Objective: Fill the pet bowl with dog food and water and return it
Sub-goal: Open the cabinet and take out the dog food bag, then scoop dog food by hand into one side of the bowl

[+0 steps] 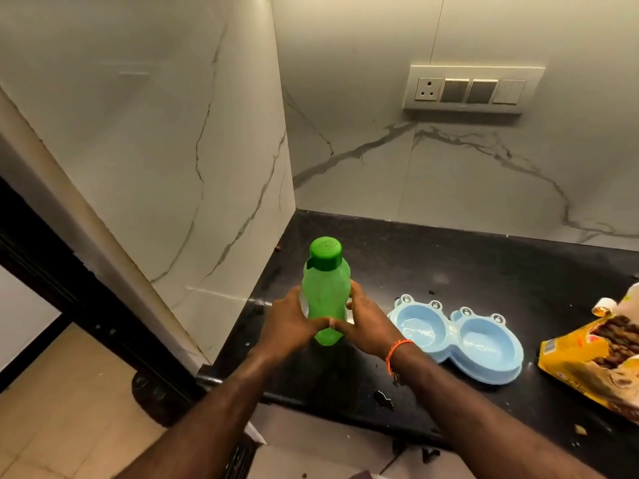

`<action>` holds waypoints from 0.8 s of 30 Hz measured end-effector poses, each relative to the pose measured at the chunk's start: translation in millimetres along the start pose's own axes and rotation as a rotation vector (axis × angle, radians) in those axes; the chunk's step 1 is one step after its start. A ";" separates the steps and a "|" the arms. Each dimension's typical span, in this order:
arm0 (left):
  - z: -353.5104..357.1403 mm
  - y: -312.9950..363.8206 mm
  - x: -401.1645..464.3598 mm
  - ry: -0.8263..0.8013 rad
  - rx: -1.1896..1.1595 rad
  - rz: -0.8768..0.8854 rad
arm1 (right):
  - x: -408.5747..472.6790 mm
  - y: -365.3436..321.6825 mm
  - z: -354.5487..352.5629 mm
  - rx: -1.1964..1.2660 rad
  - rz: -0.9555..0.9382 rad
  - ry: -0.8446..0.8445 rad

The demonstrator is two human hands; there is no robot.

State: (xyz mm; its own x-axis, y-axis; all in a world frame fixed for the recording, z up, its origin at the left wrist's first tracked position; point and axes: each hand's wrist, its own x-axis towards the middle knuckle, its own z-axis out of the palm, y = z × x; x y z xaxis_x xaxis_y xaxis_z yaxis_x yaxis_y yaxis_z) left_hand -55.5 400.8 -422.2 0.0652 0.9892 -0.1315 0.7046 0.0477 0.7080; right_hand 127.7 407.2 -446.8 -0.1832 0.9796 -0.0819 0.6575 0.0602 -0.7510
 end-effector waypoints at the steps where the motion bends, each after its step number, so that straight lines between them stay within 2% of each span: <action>1: -3.0 6.7 -5.1 -0.017 0.120 -0.076 | -1.2 1.2 -2.1 -0.011 0.005 0.008; 3: -6.8 15.7 -15.0 -0.108 0.293 -0.170 | -5.0 4.9 -7.1 -0.060 0.008 0.020; 7: 1.5 41.4 -23.9 -0.260 0.358 -0.020 | -22.2 11.1 -32.7 -0.124 0.036 0.130; 14: 35.4 114.9 -23.7 -0.224 0.223 0.293 | -70.4 26.9 -111.6 -0.130 0.051 0.425; 20: 78.9 181.9 -3.9 -0.207 0.183 0.417 | -113.5 59.9 -195.8 -0.269 0.115 0.629; 24: 119.9 228.4 9.9 -0.264 0.165 0.469 | -141.1 94.2 -246.6 -0.302 0.192 0.739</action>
State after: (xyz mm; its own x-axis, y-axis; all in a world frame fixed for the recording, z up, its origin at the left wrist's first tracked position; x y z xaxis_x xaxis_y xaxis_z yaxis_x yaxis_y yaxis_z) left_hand 190.8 404.8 -344.9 0.5575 0.8301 -0.0129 0.6577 -0.4322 0.6170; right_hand 395.7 321.9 -344.4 0.4120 0.8452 0.3405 0.8159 -0.1758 -0.5509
